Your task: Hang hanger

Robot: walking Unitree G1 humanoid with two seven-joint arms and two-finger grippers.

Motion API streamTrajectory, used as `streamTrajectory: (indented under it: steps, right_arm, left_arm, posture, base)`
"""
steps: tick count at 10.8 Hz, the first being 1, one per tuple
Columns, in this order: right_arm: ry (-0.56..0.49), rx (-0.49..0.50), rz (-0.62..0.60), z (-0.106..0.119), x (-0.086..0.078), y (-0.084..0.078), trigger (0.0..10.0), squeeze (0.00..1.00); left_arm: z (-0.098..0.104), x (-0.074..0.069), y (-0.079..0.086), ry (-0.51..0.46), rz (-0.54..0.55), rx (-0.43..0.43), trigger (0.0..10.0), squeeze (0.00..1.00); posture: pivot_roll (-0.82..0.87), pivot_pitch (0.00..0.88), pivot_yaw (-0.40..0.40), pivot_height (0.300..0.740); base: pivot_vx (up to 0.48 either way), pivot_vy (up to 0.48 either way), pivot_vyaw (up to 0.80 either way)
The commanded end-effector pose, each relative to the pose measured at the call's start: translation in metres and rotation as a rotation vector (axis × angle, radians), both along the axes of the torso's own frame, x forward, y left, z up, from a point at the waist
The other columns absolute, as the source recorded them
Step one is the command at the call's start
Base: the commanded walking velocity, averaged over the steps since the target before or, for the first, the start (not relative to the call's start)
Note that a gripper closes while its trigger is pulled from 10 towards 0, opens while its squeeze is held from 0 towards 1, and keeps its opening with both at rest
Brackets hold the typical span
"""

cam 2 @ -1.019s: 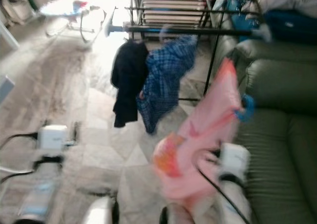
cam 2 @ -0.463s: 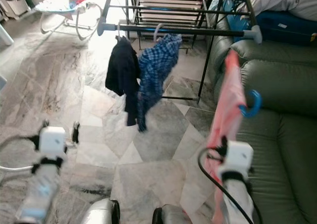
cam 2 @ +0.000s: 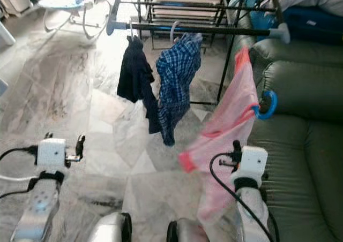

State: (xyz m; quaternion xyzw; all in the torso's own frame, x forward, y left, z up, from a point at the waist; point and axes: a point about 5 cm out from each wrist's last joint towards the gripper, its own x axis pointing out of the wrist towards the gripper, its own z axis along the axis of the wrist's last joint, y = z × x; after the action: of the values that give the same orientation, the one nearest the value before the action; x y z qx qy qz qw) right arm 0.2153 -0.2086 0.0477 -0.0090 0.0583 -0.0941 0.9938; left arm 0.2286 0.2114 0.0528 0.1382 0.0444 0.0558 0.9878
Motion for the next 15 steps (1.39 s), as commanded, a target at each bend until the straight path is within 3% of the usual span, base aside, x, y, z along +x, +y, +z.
streamTrajectory:
  steps: [1, 4, 15]
  right_arm:
    - [-0.008, -0.005, -0.01, 0.001, -0.003, -0.002, 10.0, 0.0]
    - [0.014, -0.007, 0.008, -0.003, -0.003, -0.002, 10.0, 0.0]
    - [-0.002, -0.019, -0.022, 0.004, 0.013, -0.013, 10.0, 0.0]
  left_arm:
    - [-0.001, -0.003, -0.001, 0.005, 0.011, 0.013, 10.0, 0.0]
    - [-0.001, -0.005, -0.003, 0.01, 0.02, 0.003, 10.0, 0.0]
    - [0.003, 0.018, -0.018, -0.01, -0.023, -0.001, 10.0, 0.0]
  posture:
    - [0.0, 0.19, -0.027, 0.74]
    - [0.01, 0.184, -0.043, 0.74]
    - [-0.01, 0.157, -0.044, 0.74]
  base:
    - [0.0, 0.0, 0.0]
    - [-0.17, 0.0, 0.0]
    - [-0.253, 0.0, 0.0]
